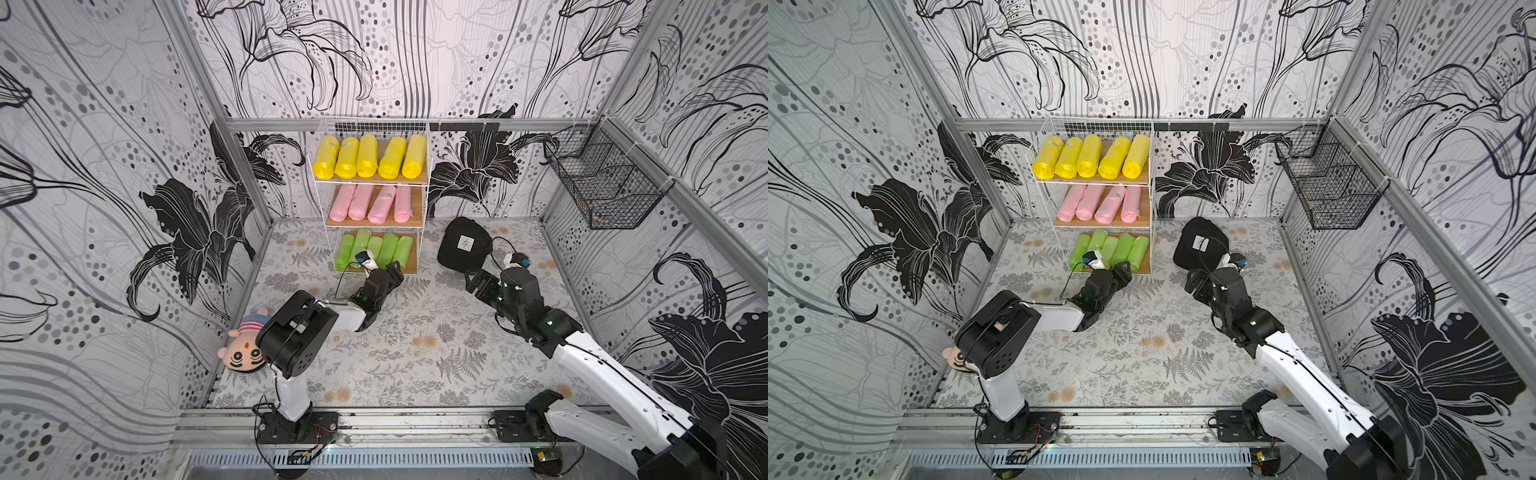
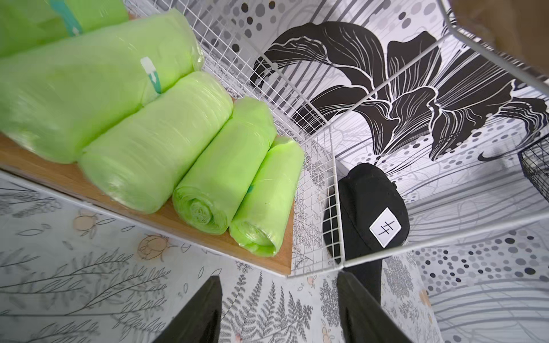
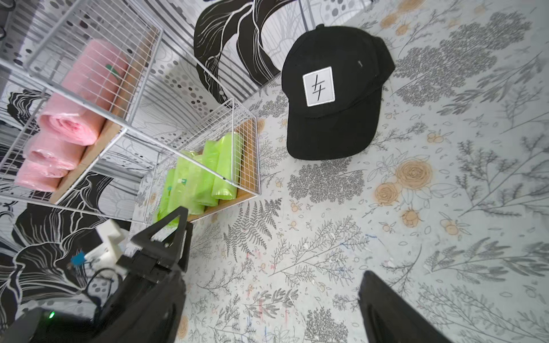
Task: Sort the rolls of trash bags by color and place them on the shelf
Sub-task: Place the roll of trash bags on the shelf, then reset both arms
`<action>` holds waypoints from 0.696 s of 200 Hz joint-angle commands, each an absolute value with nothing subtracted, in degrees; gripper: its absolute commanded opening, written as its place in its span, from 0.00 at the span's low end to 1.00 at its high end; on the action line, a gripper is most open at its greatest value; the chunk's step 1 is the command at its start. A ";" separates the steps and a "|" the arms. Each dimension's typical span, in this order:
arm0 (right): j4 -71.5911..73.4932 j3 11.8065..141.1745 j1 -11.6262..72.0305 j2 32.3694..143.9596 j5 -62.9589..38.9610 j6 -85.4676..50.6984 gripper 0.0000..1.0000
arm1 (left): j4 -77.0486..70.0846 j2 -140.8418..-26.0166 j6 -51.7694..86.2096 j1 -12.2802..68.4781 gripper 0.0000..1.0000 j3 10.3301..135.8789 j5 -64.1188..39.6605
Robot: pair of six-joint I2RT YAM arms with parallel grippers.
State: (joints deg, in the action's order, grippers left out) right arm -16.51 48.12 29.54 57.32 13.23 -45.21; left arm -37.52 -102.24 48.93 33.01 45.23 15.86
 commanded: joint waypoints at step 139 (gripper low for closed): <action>-10.69 51.12 28.52 65.61 47.97 -8.89 1.00 | -16.52 -62.64 14.94 16.80 0.83 34.45 19.07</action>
State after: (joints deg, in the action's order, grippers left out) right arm -17.52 54.65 28.88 64.25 40.73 -14.57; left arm -16.38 -65.41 19.94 20.25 37.47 13.78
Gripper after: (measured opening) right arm 0.999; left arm 0.801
